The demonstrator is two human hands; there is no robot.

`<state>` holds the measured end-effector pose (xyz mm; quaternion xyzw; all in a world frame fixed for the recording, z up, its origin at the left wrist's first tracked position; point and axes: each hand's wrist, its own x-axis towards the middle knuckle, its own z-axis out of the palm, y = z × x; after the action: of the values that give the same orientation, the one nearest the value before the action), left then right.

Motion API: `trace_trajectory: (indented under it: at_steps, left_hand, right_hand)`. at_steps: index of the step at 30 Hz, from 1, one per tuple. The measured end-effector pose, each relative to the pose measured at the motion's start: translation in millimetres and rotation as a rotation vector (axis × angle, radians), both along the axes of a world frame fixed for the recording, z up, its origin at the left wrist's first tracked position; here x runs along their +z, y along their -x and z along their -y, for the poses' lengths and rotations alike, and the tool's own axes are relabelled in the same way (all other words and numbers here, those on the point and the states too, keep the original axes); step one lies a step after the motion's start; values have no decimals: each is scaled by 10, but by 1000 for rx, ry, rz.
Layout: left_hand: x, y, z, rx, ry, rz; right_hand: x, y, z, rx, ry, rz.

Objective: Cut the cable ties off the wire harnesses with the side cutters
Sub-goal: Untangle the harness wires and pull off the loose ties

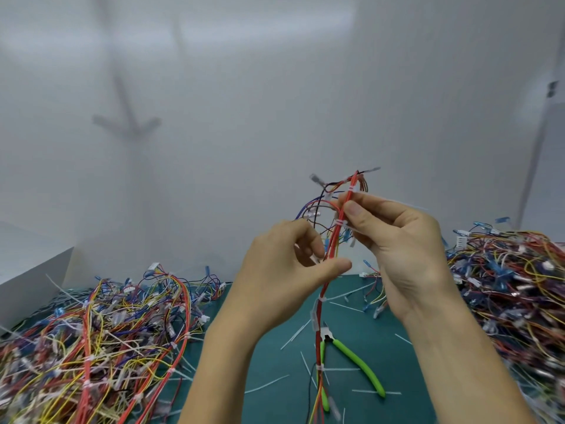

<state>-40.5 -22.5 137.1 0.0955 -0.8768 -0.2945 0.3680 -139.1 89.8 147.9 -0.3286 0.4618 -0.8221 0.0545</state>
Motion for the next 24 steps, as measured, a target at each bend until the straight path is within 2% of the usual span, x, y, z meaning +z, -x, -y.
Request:
trace_trajectory:
  at_steps: [4,7,12,16,20,24]
  left_hand:
    - [-58,-3,78,-20,0,277]
    - [-104,18,126,-68,-80,378]
    - [-110,-12,225,-185,-419,307]
    - [-89,-59,312,-188,-526,188]
    - [-92,-95,376,-184,-447,170]
    - [-137,-104,383,-212,-273,388]
  right_hand:
    - [29,4,-22,8,68,5]
    - [28,-9,-21,7,84,-5]
    - [20,6,-32,-9,61,-8]
    - [6,30,-31,-20,51,7]
    - [7,27,-27,-14,50,8]
    - [5,19,-22,-4,59,2]
